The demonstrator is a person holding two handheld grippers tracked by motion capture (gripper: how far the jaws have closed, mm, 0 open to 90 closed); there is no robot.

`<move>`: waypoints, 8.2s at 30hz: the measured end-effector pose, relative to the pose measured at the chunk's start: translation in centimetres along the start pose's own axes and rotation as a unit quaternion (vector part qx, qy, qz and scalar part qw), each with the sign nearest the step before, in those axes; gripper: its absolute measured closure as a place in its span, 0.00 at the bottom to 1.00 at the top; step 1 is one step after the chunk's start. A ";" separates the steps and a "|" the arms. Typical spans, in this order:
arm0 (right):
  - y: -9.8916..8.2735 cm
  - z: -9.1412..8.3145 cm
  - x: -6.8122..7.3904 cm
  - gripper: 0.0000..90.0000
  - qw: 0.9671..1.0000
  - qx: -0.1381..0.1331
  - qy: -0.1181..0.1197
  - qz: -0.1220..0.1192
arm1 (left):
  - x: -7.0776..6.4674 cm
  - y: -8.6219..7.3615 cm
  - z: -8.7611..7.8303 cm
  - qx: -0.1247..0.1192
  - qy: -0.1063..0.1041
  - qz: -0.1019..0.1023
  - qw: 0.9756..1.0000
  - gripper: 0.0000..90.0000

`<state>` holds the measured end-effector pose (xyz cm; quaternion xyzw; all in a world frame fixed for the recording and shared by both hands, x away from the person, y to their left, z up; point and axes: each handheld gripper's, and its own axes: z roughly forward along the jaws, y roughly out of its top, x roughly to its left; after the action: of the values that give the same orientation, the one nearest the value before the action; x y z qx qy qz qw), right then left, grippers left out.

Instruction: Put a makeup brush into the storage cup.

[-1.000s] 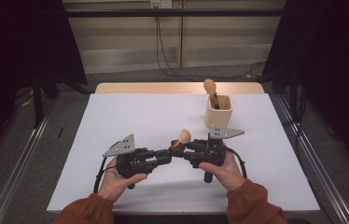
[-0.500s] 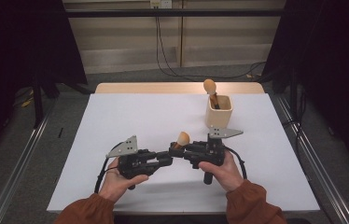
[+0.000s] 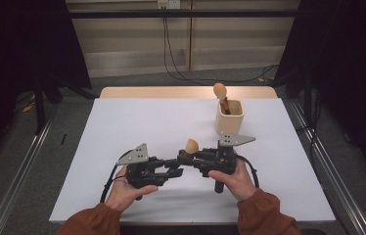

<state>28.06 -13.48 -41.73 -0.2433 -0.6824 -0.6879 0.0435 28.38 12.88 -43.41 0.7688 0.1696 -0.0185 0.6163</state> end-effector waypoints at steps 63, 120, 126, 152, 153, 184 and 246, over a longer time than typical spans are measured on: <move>3.3 -6.0 -1.5 0.81 0.988 0.054 -0.139 -0.027 | -0.1 -1.7 -8.5 0.025 0.217 0.002 0.976 0.03; 14.6 -13.4 -5.6 0.82 0.951 0.001 -0.296 -0.095 | -0.1 -3.1 -11.5 -0.015 0.293 -0.015 0.956 0.03; 15.9 -13.2 -6.2 0.82 0.943 0.006 -0.315 -0.105 | 0.0 -3.1 -11.6 -0.014 0.290 -0.016 0.957 0.03; 13.7 -11.5 -10.2 0.82 0.933 0.043 -0.349 -0.080 | 0.4 -3.0 -11.7 -0.006 0.296 -0.015 0.955 0.03; 13.6 -11.5 -10.4 0.82 0.932 0.044 -0.350 -0.080 | 0.4 -3.0 -11.7 -0.006 0.296 -0.016 0.955 0.03; 8.7 -10.4 -12.9 0.81 0.926 0.078 -0.366 -0.047 | 0.1 -3.1 -12.0 -0.009 0.296 -0.011 0.955 0.03; 4.3 -13.1 -9.0 0.01 0.912 0.010 -0.404 -0.066 | -0.1 -3.2 -12.1 -0.009 0.298 -0.009 0.955 0.03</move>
<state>34.07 -28.75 -40.74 -0.4548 -0.6628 -0.5254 -0.2790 25.22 24.96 -43.52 0.7325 0.3527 0.2071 0.5442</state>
